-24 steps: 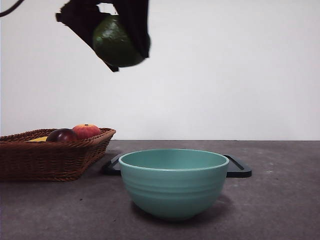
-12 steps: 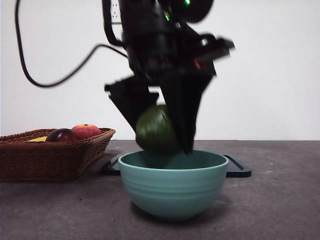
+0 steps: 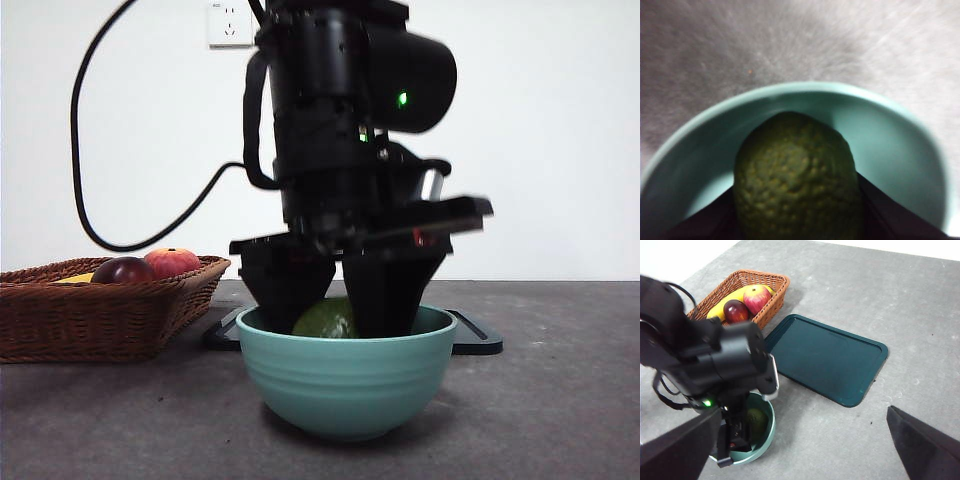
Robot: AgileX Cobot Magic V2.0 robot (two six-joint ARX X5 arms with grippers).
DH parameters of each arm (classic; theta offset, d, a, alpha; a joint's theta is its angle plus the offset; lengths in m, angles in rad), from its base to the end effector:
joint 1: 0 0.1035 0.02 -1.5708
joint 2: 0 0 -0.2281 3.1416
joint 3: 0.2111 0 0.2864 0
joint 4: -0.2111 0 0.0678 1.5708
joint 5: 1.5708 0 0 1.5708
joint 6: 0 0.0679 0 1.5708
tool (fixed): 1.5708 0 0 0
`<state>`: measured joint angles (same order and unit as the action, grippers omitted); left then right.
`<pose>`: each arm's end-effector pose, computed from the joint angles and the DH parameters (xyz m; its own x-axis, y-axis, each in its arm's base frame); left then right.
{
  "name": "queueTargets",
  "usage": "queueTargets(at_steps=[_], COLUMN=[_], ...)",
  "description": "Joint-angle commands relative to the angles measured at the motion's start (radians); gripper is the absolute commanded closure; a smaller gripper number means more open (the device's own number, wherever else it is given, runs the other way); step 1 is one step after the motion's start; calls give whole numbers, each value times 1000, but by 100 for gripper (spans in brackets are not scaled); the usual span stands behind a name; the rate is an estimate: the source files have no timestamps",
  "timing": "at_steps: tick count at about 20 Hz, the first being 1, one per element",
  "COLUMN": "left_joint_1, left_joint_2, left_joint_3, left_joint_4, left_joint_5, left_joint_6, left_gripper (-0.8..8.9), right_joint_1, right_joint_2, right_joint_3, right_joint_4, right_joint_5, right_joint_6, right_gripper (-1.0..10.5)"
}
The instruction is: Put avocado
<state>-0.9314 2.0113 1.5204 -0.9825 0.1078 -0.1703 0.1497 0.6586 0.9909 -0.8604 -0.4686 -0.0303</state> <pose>0.2362 -0.3299 0.0961 -0.0287 -0.1418 -0.9895 0.6918 0.7117 -0.1220 0.1889 0.0595 0.3265 0.6947 0.5615 -0.4496 -0.5337 0.8214 0.2013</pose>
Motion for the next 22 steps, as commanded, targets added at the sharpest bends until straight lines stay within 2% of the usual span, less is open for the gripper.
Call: queueTargets(at_steps=[1, 3, 6, 7, 13, 18, 22], left_joint_1=[-12, -13, -13, -13, -13, -13, -13], left_joint_2=[24, 24, 24, 22, -60, -252, -448], left_joint_3=[19, 19, 21, 26, 129, 153, 152], left_joint_4=[11, 13, 8, 3, -97, -114, -154], left_joint_5=[6, 6, 6, 6, 6, 5, -91], left_joint_6=[12, 12, 12, 12, 39, 50, 71], left_gripper=[692, 650, 299, 242, 251, 252, 252], right_joint_1=[3, 3, 3, 3, 3, 3, 3], right_joint_2=[4, 4, 4, 4, 4, 4, 4], right_joint_3=[15, 15, 15, 15, 15, 15, 15], right_joint_4=[7, 7, 7, 7, 7, 7, 7], right_joint_5=[-3, -3, -3, -3, -3, -3, -3], right_joint_6=[-10, -10, -10, -10, -10, -10, -7], right_gripper=[294, 294, 294, 294, 294, 294, 294])
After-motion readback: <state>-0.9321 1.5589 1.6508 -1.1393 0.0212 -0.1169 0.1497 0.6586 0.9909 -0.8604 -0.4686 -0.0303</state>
